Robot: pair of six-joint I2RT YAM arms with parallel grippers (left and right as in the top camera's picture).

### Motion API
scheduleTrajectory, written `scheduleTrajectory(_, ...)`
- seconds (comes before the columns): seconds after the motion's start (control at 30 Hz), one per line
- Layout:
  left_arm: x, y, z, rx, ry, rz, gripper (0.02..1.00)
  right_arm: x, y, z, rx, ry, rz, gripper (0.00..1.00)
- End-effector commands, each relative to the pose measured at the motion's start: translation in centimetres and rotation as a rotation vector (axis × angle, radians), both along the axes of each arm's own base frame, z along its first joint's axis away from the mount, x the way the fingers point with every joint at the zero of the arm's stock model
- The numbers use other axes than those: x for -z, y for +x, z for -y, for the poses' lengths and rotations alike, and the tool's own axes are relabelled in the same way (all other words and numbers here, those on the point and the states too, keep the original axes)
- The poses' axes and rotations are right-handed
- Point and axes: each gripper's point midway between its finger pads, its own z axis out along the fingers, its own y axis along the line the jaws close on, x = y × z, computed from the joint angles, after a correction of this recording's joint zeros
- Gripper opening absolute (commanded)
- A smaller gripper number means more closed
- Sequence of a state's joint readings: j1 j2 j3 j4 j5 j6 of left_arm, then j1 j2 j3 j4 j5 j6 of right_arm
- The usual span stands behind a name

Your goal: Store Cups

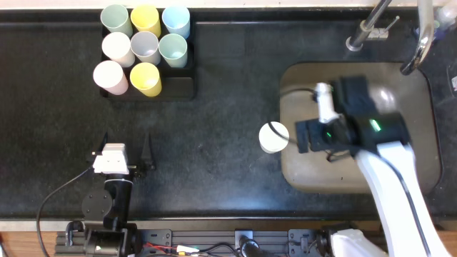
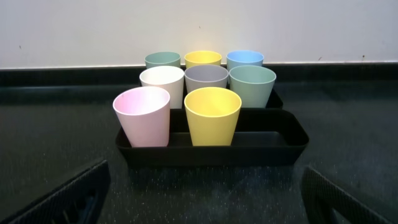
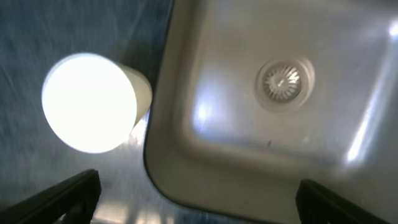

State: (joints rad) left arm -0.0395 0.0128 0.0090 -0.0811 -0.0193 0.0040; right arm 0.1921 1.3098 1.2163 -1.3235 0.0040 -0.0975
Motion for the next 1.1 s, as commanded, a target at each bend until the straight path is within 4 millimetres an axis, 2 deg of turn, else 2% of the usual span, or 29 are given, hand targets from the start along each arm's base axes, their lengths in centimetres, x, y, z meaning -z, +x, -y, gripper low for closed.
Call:
scheduleTrajectory(0.03,-0.2,0.0,0.0,-0.003,0.019,0.008,0.998,1.6,1.6,-1.2,-0.131,-0.023,-0.073,0.998)
scheduleTrajectory(0.23,-0.1,0.0,0.0,-0.003,0.019,0.008,0.998,4.1,2.3,-2.4,-0.282,0.008,-0.139,0.996)
scheduleTrajectory(0.33,-0.2,0.0,0.0,-0.003,0.019,0.008,0.998,4.8,2.9,-2.6,-0.298,0.01,-0.144,0.996)
scheduleTrajectory(0.53,-0.2,0.0,0.0,-0.003,0.019,0.008,0.998,5.4,4.1,-3.0,-0.299,0.017,-0.115,0.998)
scheduleTrajectory(0.87,-0.2,0.0,-0.1,-0.003,0.019,0.008,0.998,7.5,4.6,-3.1,-0.304,0.013,-0.167,0.998)
scheduleTrajectory(1.0,-0.2,0.0,-0.1,-0.003,0.019,0.008,0.998,7.7,4.8,-3.2,-0.311,0.012,-0.165,0.982)
scheduleTrajectory(1.03,-0.2,0.0,0.0,-0.003,0.019,0.008,0.998,7.6,4.8,-3.2,-0.311,0.013,-0.163,0.847)
scheduleTrajectory(1.1,-0.2,0.0,-0.1,-0.003,0.019,0.008,0.998,7.6,4.9,-3.3,-0.312,0.013,-0.159,0.045)
